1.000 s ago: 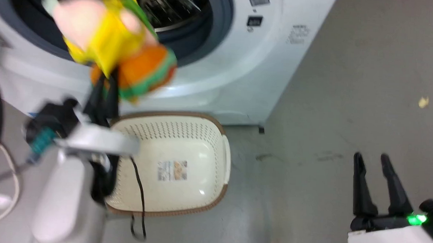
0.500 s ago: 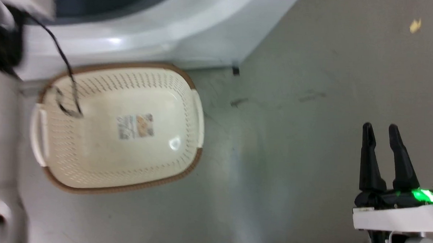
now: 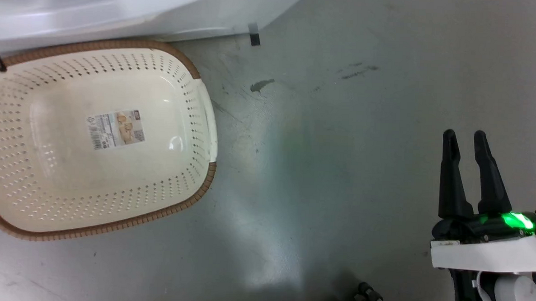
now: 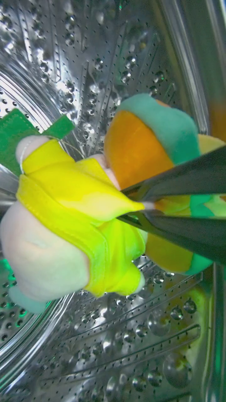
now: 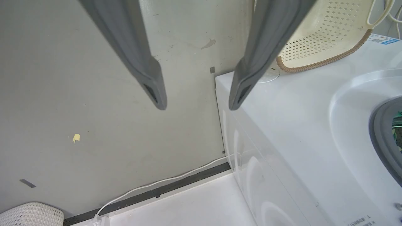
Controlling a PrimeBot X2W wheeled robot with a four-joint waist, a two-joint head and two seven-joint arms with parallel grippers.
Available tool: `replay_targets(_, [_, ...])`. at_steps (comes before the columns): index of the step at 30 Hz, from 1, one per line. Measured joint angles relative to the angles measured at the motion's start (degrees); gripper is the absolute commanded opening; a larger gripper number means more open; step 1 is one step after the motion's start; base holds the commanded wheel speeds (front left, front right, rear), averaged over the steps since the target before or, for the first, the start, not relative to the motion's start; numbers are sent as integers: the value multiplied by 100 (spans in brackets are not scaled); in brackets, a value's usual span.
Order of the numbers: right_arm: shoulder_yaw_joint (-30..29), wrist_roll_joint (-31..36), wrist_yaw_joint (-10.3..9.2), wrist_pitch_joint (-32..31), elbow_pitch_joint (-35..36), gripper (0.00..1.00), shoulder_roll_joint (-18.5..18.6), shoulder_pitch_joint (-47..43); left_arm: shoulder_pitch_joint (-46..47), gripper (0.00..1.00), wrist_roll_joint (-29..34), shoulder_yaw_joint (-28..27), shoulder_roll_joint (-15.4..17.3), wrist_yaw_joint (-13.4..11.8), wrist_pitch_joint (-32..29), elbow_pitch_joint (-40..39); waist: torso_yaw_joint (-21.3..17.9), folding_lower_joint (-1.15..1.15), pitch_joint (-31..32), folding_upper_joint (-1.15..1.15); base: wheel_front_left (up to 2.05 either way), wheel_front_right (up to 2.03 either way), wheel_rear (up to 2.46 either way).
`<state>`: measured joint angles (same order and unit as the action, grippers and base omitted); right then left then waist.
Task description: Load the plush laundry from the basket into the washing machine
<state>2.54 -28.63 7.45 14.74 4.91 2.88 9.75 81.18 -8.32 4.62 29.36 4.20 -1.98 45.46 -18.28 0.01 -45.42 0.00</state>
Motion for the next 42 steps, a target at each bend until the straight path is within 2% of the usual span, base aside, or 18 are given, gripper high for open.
replay_targets(5, [69,-19,0,0,20,100,0,46,355,0,146,209,2,10,5,456,-34,-1,-162,0,0,0,0])
replay_targets(12, [154,-19,0,0,3,100,0,118,626,0,109,412,-123,182,3,981,7,-1,-172,0,0,0,0])
replay_targets(13, [155,-19,0,0,-5,100,0,120,637,26,107,434,-134,202,10,1053,13,-1,-153,0,0,0,0])
replay_targets(14, [149,-19,0,0,-20,100,0,120,639,69,104,459,-145,203,35,1124,24,-1,-130,0,0,0,0])
replay_targets(15, [154,-18,0,0,-53,100,0,120,637,100,36,486,-180,230,108,1293,48,-1,-61,0,0,0,0])
replay_targets(23, [-32,154,0,0,-87,100,0,108,246,100,-170,603,-400,277,604,1760,184,-1,409,0,0,0,0])
replay_targets(29, [-220,464,0,0,-149,100,0,-113,-617,100,-522,699,-781,304,1384,1934,446,-1,1200,0,0,0,0])
replay_targets(33, [-261,599,0,0,-180,100,0,-310,-1077,100,-793,732,-985,305,1573,1779,602,-2,1605,0,0,0,0])
replay_targets(36, [-302,736,0,0,-226,100,0,-503,-1879,100,-1393,492,-1259,304,1662,1310,836,-2,2158,0,0,0,0])
replay_targets(40, [-323,891,0,0,-231,100,0,-717,-2928,100,-1521,414,-1394,304,1668,236,1105,-3,2706,0,0,0,0])
replay_targets(41, [-323,891,0,0,-231,100,0,-717,-2928,100,-1521,414,-1394,304,1668,236,1105,-3,2706,0,0,0,0])
replay_targets(42, [-307,937,0,0,-235,100,0,-815,-3526,100,-1492,360,-1425,302,1668,-333,1243,-3,2968,0,0,0,0])
